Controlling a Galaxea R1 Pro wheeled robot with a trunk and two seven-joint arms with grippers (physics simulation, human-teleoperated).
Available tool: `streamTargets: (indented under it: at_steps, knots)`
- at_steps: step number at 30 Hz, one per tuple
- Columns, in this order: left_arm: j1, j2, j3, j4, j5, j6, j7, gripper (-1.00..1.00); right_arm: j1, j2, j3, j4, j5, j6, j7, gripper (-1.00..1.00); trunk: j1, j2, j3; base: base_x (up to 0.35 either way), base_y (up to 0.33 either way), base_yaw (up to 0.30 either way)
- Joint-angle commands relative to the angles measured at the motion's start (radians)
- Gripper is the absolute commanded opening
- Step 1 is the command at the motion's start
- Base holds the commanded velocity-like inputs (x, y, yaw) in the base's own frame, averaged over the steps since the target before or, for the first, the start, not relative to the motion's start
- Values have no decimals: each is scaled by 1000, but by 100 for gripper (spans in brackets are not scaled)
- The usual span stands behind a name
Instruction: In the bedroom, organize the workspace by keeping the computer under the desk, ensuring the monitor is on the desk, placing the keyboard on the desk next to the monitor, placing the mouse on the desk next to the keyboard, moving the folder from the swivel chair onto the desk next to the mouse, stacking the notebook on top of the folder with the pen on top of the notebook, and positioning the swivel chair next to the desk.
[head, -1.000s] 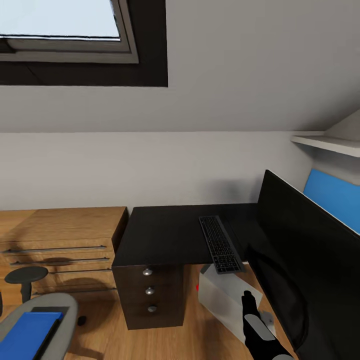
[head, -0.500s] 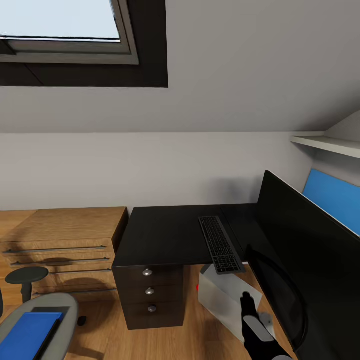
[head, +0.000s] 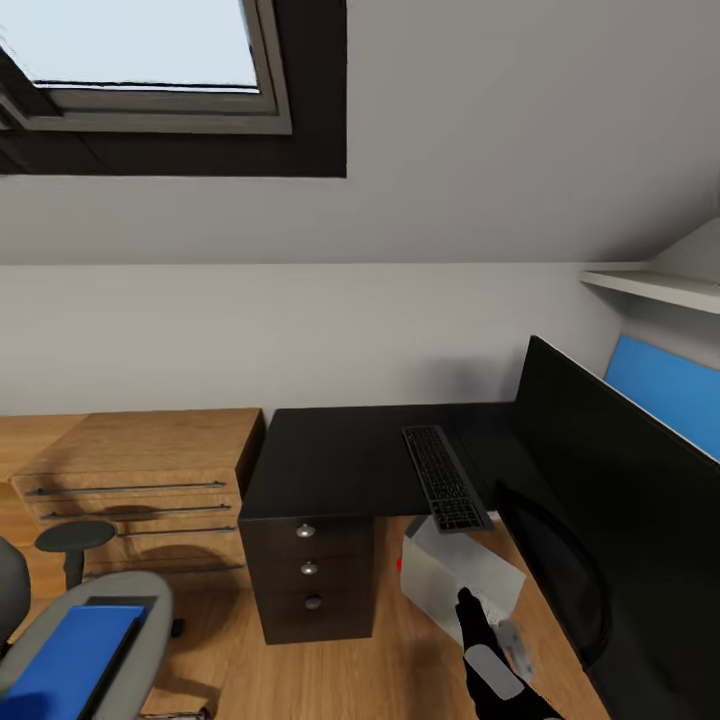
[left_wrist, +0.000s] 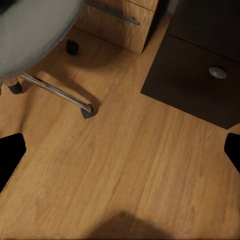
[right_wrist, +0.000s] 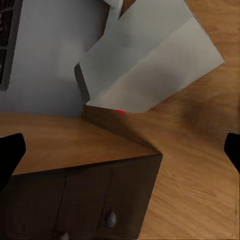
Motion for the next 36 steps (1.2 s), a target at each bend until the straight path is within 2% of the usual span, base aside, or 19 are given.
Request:
streamTargets:
  at_steps: [1,7,14,18,25,36]
  knots:
    - [-1,0,8,1,5,-2,-10,100,-1,0,21,-1,-2,-6,-8,100,0,-1,-2,-277,185,0]
    - [-1,1,8,1,5,-2,-10,100,-1,3,76,24,5,-6,-7,100,0,-1,-2,-285,200,0]
    - [-1,1,8,2,5,-1,-10,100,-1,8,171,94,51,-6,-7,100,0,-1,-2,-279,222,0]
    - [-1,1,8,1,5,-1,-10,100,-1,11,210,112,76,-9,-14,100,0,-1,-2,-170,143,0]
    - [-1,1,8,2,5,-1,-10,100,-1,23,223,161,87,-41,-17,100,0,-1,-2,-47,40,0]
    - [-1,1,8,1,5,0,-10,100,-1,22,226,249,90,-60,-9,100,0,-1,-2,-7,6,0]
